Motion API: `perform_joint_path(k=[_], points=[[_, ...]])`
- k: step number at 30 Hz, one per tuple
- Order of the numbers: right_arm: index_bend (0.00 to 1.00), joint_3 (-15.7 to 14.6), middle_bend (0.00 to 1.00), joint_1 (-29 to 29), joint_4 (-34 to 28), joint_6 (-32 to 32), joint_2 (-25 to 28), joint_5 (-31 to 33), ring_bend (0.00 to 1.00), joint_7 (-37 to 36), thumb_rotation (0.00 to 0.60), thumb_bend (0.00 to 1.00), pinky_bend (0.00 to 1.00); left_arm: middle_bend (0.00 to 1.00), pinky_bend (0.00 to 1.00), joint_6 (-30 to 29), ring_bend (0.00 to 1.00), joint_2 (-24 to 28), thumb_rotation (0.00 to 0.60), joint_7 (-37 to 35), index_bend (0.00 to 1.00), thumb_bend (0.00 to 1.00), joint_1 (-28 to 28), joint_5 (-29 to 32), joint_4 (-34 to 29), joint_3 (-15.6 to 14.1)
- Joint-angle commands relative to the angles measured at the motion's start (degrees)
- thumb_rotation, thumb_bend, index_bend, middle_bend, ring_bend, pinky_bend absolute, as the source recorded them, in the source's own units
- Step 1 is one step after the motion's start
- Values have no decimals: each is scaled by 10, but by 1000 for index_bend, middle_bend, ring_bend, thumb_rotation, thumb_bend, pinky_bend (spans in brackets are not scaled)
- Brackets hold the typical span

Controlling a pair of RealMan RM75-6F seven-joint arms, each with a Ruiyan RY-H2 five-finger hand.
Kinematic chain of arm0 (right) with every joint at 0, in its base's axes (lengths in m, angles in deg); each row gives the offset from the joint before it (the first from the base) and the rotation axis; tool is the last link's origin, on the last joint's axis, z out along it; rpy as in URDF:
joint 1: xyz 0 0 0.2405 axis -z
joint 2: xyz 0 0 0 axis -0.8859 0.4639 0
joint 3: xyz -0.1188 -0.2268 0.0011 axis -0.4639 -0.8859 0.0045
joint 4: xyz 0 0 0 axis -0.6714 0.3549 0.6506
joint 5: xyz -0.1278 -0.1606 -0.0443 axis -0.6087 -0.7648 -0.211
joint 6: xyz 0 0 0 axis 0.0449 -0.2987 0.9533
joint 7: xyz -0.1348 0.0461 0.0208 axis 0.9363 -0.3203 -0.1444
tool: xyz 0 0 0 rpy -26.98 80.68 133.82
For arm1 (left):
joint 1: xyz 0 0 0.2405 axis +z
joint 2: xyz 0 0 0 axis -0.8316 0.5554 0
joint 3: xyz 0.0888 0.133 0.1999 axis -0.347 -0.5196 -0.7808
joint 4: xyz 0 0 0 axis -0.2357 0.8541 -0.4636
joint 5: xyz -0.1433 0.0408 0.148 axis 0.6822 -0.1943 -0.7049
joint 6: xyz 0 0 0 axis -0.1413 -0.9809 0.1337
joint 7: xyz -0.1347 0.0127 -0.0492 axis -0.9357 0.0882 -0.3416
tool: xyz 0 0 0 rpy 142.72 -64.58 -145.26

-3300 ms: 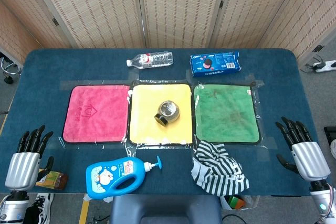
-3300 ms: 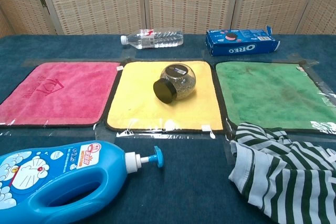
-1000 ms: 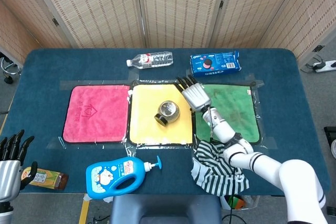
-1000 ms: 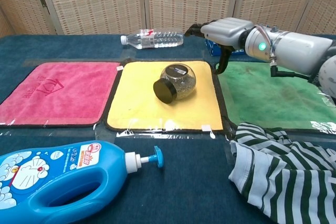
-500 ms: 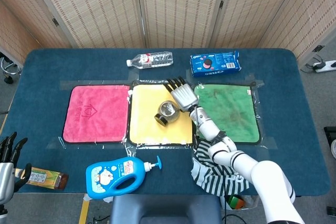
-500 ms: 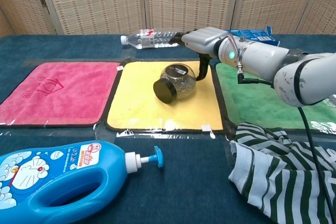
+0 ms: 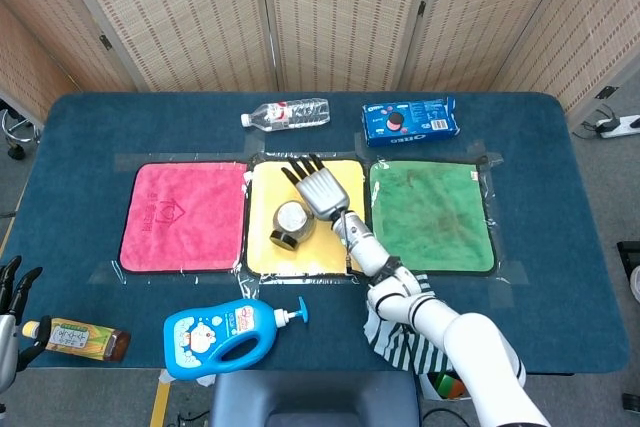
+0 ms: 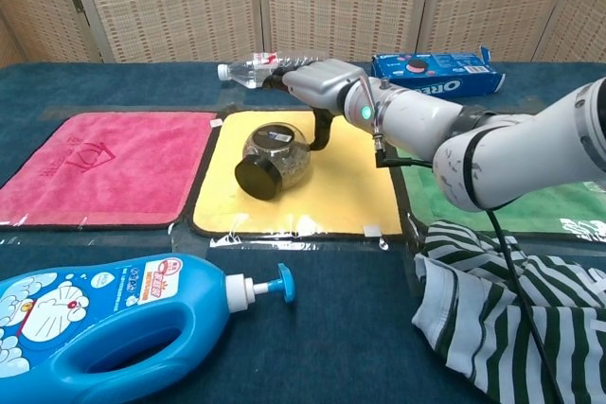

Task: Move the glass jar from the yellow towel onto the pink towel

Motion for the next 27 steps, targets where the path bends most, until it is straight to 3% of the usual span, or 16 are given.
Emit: perform_joint_path(k=[1,27], points=[[0,4,0,-12,-1,3,-12,2,0,7,600,169,0,54,0,-1,80,0,600,-4,165,496,2,1,3,0],[0,36,0,-57,-18,5,-56,44,0,72,600,170,0,54,0,-5,80,2,600,-15,171,496,8,-2,12,2]])
